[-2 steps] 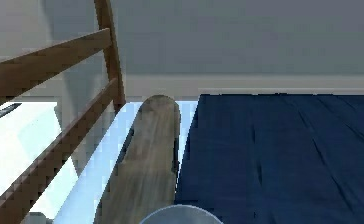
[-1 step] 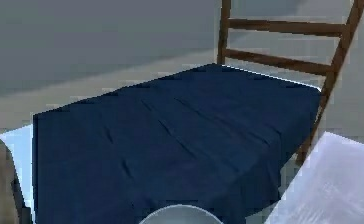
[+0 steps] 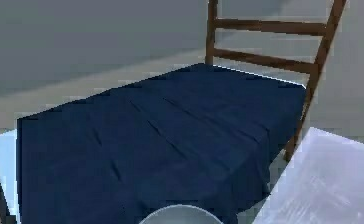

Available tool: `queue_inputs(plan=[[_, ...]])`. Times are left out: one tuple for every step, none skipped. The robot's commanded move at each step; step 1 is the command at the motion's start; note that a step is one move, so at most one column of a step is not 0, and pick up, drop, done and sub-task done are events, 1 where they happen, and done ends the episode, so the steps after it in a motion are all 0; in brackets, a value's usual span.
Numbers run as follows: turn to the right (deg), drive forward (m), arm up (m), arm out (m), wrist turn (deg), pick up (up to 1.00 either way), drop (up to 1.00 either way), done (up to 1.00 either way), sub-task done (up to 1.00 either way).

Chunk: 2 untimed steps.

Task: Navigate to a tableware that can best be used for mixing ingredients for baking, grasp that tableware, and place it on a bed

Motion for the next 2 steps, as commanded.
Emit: queue_inputs(plan=[[-45.0,0.0,0.0,0.0,0.0,0.0,0.0,0.0,0.0],[33.0,0.0,0.0,0.0,0.0,0.0,0.0,0.0,0.0]])
